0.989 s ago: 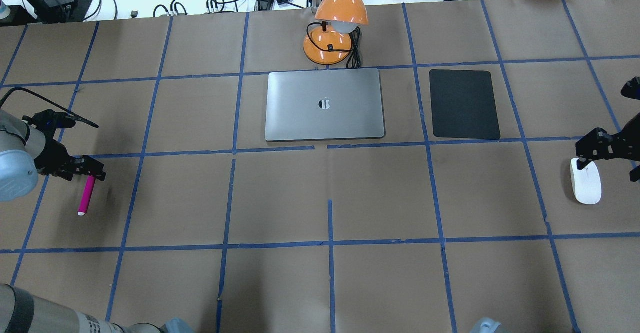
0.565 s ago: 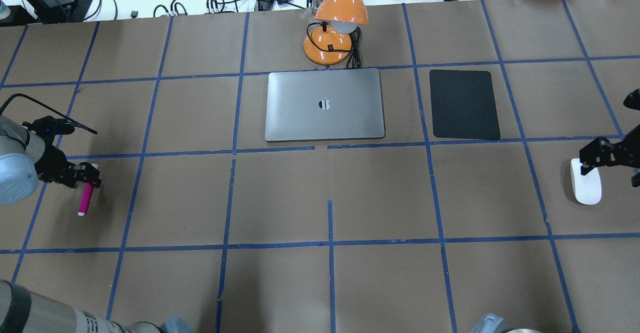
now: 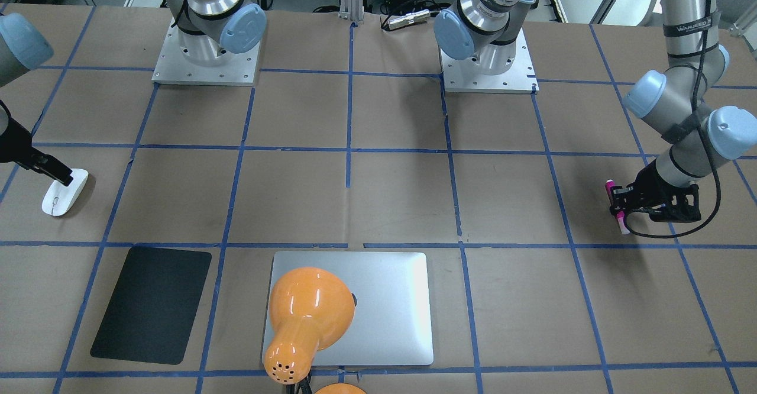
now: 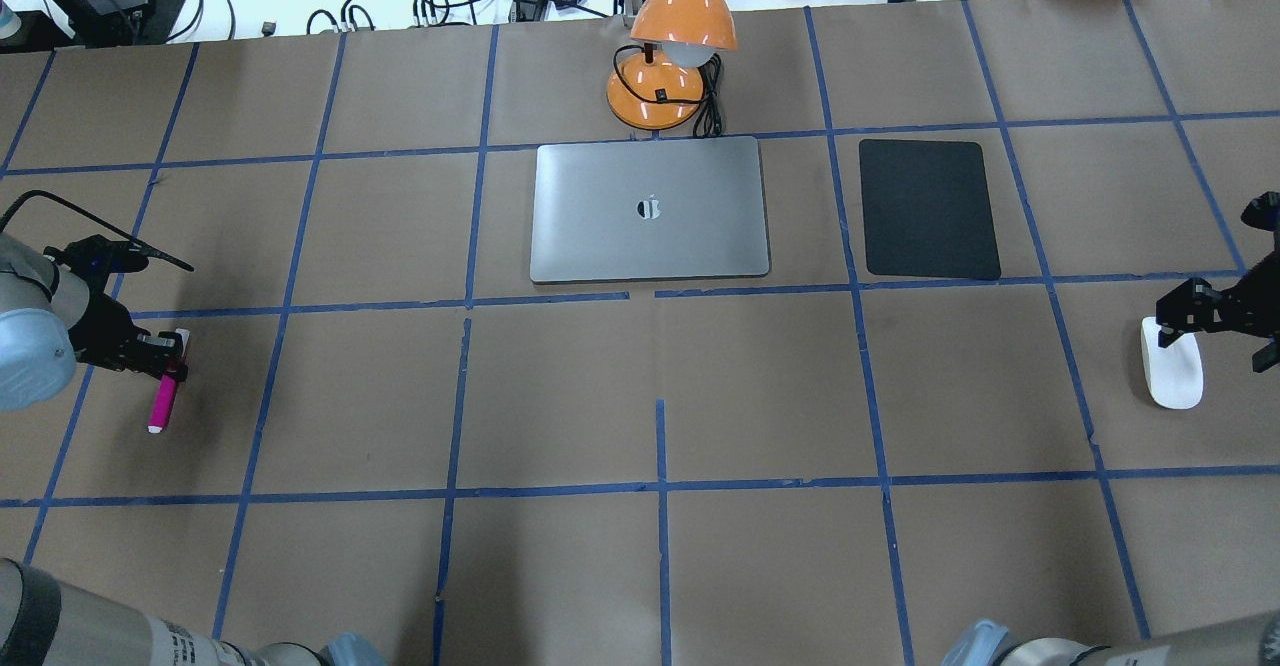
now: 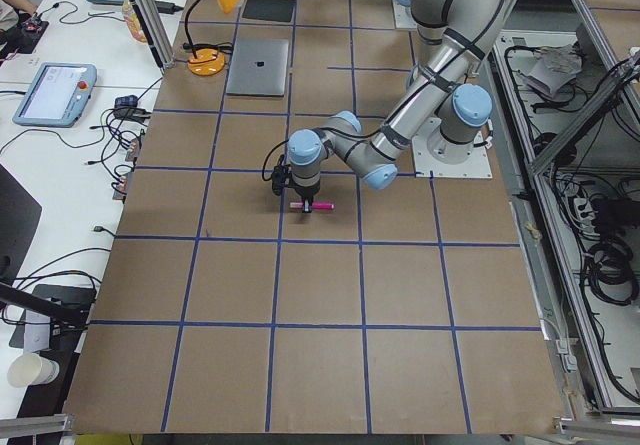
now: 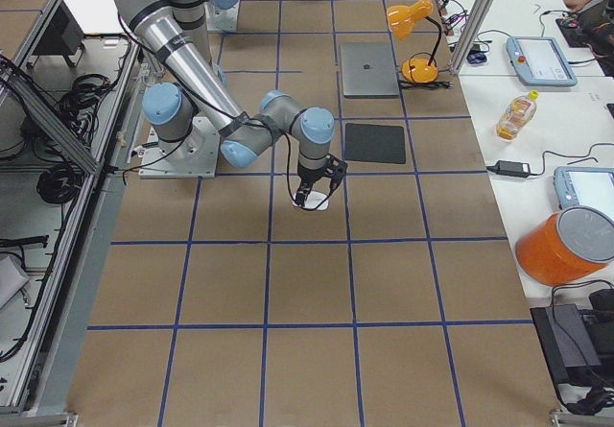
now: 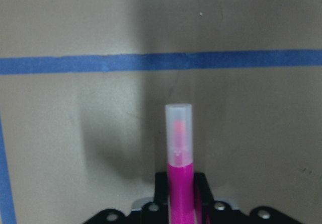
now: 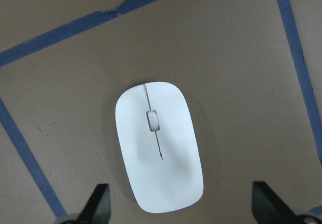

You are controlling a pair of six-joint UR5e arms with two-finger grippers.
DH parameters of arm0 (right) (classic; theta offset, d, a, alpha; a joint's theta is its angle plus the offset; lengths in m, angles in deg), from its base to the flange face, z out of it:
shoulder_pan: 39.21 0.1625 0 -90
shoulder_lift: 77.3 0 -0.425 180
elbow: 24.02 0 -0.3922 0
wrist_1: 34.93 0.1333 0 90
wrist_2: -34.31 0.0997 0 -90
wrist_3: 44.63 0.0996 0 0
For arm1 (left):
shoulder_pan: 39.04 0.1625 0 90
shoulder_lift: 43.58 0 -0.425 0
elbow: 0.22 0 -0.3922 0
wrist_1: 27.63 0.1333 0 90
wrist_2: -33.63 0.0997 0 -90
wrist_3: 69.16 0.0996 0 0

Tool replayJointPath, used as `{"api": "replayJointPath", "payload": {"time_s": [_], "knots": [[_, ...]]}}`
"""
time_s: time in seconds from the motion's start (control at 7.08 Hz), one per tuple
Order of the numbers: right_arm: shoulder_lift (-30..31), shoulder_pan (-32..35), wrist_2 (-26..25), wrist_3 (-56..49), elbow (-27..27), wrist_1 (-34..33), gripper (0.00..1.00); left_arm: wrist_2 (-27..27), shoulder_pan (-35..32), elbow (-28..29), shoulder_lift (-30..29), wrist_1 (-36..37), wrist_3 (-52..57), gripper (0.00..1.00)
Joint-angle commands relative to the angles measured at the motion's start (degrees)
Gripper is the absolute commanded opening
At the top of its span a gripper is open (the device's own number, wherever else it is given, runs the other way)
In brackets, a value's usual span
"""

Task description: Place pen and mouse around notebook

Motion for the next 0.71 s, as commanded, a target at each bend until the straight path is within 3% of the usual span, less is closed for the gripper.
{"api": "replayJointPath", "payload": {"time_s": [0.0, 0.28, 0.57], "knots": [[-0.8, 0.0, 0.3, -0.2, 0.0, -0.4, 1.00, 0.4, -0.9, 0.4, 3.6, -8.4, -5.0, 0.00], [-4.3, 0.7, 0.2, -0.5, 0.0, -7.2, 1.00, 0.3, -4.9, 0.2, 9.0, -14.7, -18.9, 0.00], [-5.0, 1.2, 0.4, -0.5, 0.0, -7.6, 1.00, -0.6, -13.1, 0.1, 15.6, -22.8, -36.4, 0.00]]}}
